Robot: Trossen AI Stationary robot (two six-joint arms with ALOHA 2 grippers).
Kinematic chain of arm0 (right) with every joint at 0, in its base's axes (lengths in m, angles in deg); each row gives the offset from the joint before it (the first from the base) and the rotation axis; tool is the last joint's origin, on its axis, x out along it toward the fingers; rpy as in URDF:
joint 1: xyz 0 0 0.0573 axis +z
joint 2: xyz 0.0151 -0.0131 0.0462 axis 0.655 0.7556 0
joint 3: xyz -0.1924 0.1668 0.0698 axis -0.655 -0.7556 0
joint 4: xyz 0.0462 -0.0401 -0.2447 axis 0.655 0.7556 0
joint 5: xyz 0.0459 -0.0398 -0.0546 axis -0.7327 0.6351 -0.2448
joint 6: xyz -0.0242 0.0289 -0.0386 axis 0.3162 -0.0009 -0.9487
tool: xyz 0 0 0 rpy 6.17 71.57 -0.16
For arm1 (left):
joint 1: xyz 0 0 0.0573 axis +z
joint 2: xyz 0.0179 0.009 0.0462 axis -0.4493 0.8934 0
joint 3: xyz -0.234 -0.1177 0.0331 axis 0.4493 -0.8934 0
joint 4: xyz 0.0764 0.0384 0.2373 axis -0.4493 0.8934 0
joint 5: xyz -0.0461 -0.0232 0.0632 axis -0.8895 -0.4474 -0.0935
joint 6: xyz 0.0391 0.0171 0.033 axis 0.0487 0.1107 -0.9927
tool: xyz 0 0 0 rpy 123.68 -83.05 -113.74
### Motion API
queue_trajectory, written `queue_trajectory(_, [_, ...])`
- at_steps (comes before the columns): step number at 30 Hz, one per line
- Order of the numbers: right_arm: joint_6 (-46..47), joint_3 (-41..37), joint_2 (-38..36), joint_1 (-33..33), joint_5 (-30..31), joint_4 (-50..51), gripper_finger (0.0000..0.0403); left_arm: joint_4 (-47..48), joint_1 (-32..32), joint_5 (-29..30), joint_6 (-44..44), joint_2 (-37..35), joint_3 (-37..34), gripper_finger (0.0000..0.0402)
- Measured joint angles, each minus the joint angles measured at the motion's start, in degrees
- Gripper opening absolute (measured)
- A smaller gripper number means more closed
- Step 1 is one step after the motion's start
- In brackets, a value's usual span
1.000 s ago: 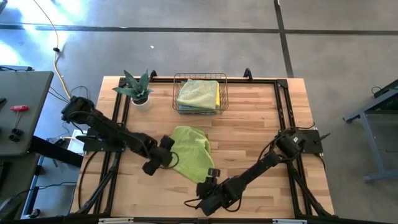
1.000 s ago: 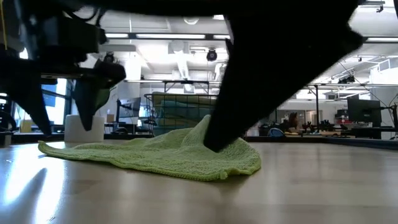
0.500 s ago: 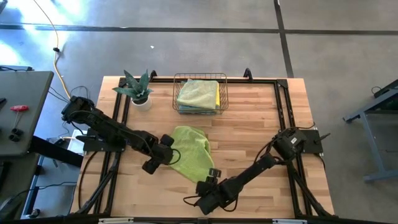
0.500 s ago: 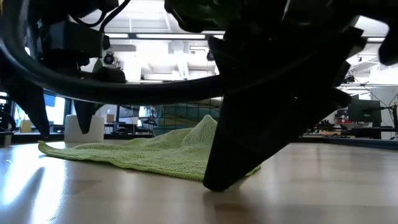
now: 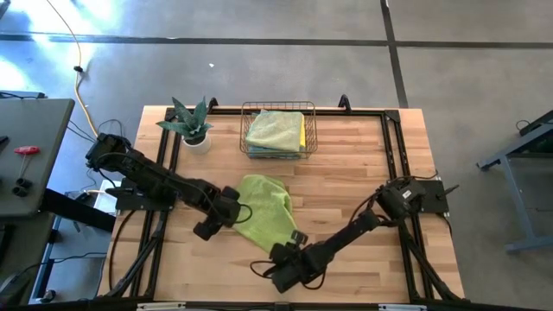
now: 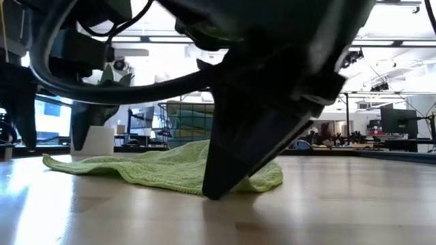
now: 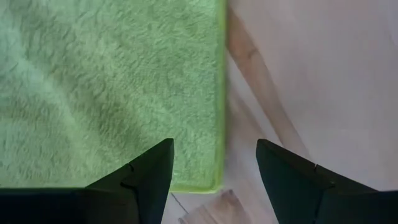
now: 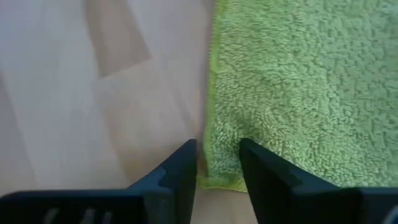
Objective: Fold microfiber towels
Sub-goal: Fold the green microfiber cloth
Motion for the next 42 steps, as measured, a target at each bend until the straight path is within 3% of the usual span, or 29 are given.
queue_trajectory(7, [2.1, -0.1, 0.1, -0.6, 0.8, 0.1, 0.0049, -3.1, 0.0, 1.4, -0.2, 0.0, 0.0, 0.0218])
queue_trajectory(12, [9.4, -0.2, 0.1, -0.7, 1.4, 0.6, 0.0005, -3.5, -0.2, 1.3, 1.1, 0.9, 0.0, 0.0218])
queue_trajectory(21, [16.6, 0.2, 0.0, -0.9, -0.3, 0.8, 0.0001, -6.7, -0.6, 1.4, 4.4, 6.2, 0.1, 0.0218])
queue_trajectory(31, [14.2, 6.0, 0.7, -3.0, -6.6, 3.5, 0.0, -9.2, -0.9, 3.8, 5.8, 6.5, 0.0, 0.0218])
queue_trajectory(42, [11.3, 15.0, 0.5, -5.2, -7.1, 11.7, 0.0, -7.4, -1.3, 8.0, 6.1, 6.5, 0.2, 0.0218])
